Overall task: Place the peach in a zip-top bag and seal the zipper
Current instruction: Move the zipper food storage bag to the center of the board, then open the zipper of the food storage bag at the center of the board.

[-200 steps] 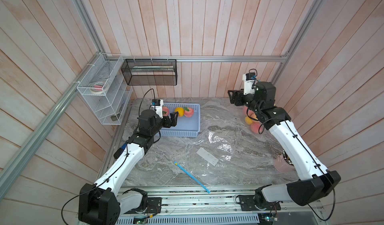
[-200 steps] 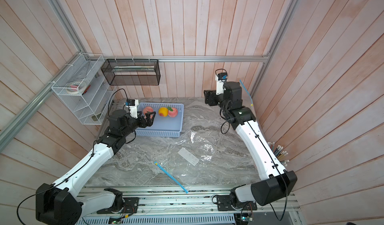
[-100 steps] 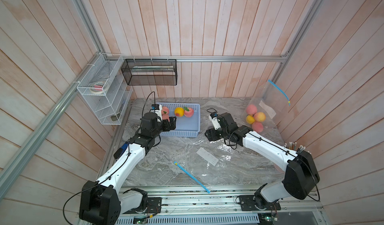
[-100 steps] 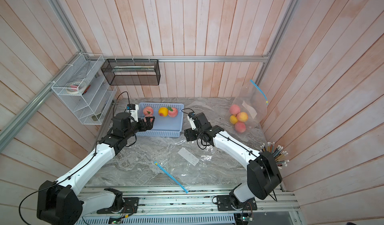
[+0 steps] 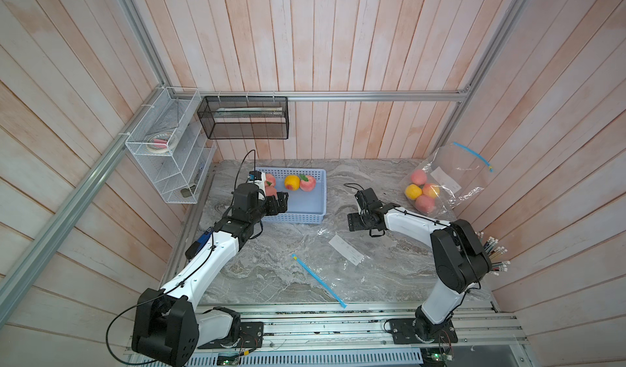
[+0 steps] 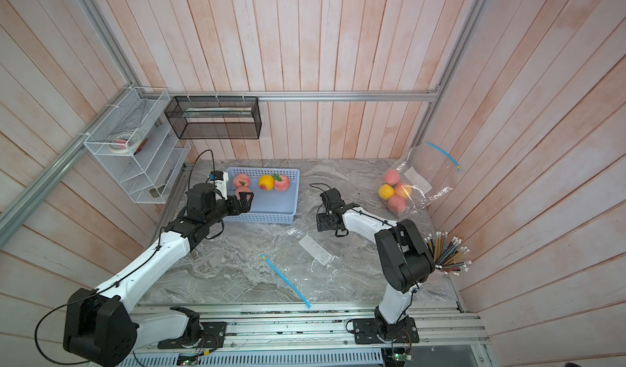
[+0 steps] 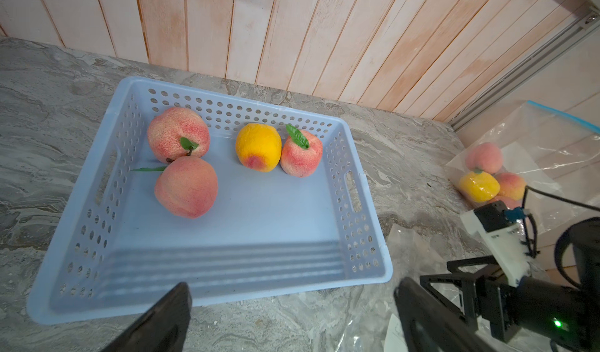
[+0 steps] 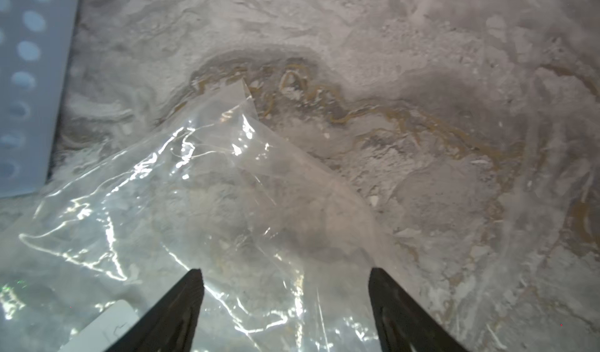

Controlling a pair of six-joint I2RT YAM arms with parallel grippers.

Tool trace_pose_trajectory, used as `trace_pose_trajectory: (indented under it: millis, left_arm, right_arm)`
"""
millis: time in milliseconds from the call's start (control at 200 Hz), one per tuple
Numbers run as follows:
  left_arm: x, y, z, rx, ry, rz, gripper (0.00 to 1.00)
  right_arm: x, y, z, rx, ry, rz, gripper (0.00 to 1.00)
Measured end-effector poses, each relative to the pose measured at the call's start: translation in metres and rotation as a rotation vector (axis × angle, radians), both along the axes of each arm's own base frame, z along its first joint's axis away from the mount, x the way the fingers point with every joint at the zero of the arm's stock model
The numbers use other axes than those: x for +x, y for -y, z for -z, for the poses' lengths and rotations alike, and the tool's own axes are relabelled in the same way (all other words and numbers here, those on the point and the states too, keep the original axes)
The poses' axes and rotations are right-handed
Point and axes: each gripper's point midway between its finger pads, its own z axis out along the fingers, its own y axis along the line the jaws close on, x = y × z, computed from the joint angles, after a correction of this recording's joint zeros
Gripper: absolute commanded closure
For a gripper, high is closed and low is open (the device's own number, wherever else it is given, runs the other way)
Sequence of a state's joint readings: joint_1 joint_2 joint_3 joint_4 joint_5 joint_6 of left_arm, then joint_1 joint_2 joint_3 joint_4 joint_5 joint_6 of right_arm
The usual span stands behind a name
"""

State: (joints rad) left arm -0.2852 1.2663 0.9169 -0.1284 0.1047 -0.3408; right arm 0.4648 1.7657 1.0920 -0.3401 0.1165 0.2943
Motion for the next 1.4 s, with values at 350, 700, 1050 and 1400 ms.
trace_pose_trajectory:
  millis: [350, 700, 1050, 1400]
  left_arm:
    - [0.002, 0.002, 0.006, 0.002, -0.022, 0.007, 0.0]
    - [0.0, 0.003, 0.008, 0.0, -0.032, 0.016, 0.0]
    - [0.0, 0.002, 0.01, -0.025, -0.051, -0.004, 0.0]
    - [-0.001, -0.027, 0.031, -0.079, -0.115, -0.117, 0.0]
  right_arm:
    - [0.021, 0.045, 0.009, 0.008, -0.012, 0.101, 0.22]
    - [0.033, 0.166, -0.004, 0.021, 0.036, 0.46, 0.25]
    - [0.022, 0.072, -0.087, 0.015, 0.227, 0.245, 0.24]
    - [-0.062, -0.068, -0.01, -0.028, -0.02, -0.141, 0.39]
